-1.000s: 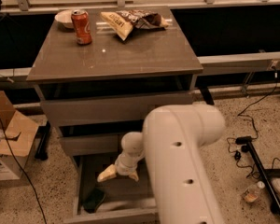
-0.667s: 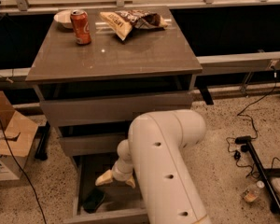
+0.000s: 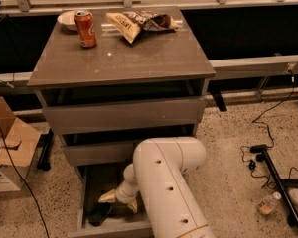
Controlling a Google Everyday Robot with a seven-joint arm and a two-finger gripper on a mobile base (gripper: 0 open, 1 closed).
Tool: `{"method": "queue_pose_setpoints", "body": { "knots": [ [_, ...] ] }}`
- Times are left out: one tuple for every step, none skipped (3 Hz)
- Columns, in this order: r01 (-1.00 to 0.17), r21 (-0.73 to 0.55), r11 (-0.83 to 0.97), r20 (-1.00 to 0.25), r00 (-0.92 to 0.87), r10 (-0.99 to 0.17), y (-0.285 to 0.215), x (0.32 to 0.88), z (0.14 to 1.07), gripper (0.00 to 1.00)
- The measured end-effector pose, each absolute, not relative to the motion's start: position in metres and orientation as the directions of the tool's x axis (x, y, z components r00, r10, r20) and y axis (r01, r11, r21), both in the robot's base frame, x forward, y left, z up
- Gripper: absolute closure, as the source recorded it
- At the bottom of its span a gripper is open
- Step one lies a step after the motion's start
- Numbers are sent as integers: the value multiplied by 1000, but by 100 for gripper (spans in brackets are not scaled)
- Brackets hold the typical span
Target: Pick sponge from bottom drawer and place on counter
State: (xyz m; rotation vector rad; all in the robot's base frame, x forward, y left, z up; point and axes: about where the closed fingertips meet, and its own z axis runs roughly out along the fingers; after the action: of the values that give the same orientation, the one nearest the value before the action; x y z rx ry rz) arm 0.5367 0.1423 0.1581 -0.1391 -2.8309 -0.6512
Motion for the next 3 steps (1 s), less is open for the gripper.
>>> {"method": "queue_pose_setpoints", "body": {
  "knots": [
    [212, 414, 885, 287, -953, 94, 161, 533, 125, 0],
    [227, 410, 884, 297, -949, 106, 165, 532, 122, 0],
    [238, 398, 886, 309, -944, 115, 169, 530, 120, 0]
  ]
}}
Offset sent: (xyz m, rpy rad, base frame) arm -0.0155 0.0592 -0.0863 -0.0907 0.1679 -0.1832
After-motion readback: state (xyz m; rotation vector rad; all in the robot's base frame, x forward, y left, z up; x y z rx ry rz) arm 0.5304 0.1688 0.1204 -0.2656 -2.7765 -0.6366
